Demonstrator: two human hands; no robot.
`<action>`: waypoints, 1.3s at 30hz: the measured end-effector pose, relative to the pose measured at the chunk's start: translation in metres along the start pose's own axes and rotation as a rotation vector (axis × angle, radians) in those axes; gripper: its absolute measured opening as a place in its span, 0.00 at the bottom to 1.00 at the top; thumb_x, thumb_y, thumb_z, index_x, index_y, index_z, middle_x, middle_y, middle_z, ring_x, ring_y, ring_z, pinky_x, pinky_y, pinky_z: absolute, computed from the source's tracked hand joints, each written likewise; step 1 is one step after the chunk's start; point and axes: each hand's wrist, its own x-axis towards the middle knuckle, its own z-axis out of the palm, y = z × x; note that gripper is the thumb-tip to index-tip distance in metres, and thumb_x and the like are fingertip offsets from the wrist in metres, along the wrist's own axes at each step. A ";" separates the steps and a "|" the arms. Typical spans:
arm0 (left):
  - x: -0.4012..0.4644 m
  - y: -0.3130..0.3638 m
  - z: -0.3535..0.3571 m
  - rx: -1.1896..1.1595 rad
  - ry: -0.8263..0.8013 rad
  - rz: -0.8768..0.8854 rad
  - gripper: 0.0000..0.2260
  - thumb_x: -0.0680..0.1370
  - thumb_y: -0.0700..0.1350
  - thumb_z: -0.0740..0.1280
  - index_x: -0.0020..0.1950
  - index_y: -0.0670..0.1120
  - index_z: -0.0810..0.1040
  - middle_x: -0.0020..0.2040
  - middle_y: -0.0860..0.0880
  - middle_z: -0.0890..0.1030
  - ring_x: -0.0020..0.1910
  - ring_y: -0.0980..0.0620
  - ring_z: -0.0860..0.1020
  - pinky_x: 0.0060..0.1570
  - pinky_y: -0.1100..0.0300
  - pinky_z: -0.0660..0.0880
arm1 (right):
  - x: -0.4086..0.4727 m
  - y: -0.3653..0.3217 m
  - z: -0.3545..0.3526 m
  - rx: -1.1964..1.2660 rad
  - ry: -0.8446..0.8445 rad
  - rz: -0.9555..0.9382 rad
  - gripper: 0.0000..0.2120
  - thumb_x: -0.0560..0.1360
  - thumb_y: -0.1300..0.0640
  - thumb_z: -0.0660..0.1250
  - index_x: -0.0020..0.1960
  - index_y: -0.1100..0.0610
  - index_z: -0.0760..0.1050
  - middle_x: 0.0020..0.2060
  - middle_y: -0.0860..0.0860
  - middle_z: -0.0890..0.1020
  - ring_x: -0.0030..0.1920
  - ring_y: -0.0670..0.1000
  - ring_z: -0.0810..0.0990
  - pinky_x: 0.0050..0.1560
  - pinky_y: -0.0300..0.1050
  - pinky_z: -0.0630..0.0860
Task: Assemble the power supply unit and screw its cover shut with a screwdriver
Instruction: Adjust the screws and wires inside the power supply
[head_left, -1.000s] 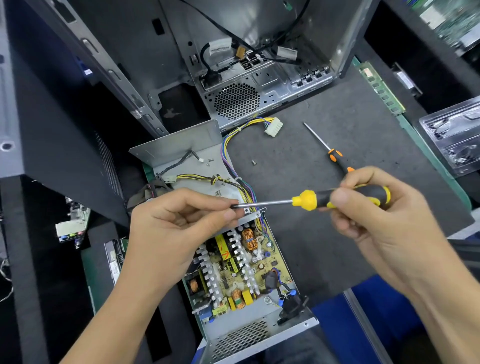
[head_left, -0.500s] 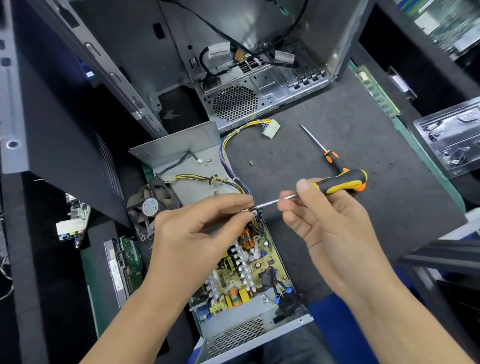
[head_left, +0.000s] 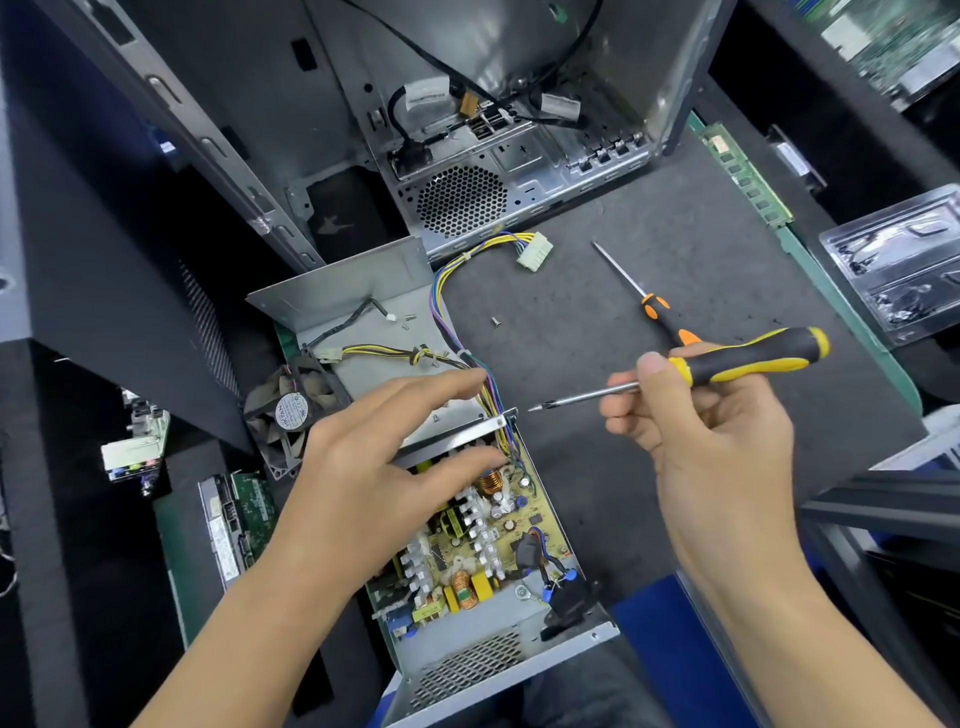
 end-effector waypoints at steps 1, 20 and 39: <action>0.000 -0.001 0.000 0.029 -0.029 -0.004 0.21 0.72 0.54 0.75 0.63 0.50 0.81 0.55 0.56 0.83 0.56 0.61 0.80 0.59 0.67 0.73 | 0.001 0.002 -0.004 -0.075 0.007 -0.067 0.05 0.78 0.64 0.67 0.49 0.57 0.72 0.36 0.58 0.84 0.33 0.54 0.84 0.36 0.41 0.80; 0.000 -0.004 0.006 0.180 -0.105 -0.007 0.09 0.72 0.36 0.72 0.50 0.44 0.87 0.41 0.53 0.85 0.40 0.57 0.80 0.39 0.64 0.75 | 0.000 0.045 -0.002 -0.581 -0.242 -0.307 0.05 0.75 0.48 0.68 0.47 0.46 0.72 0.41 0.46 0.81 0.40 0.53 0.83 0.44 0.58 0.80; 0.000 -0.005 0.006 0.187 -0.104 -0.019 0.09 0.73 0.37 0.71 0.50 0.45 0.87 0.41 0.53 0.85 0.40 0.58 0.79 0.41 0.70 0.73 | -0.002 0.047 0.001 -0.721 -0.312 -0.414 0.04 0.77 0.56 0.68 0.44 0.53 0.75 0.37 0.47 0.78 0.38 0.52 0.79 0.40 0.47 0.77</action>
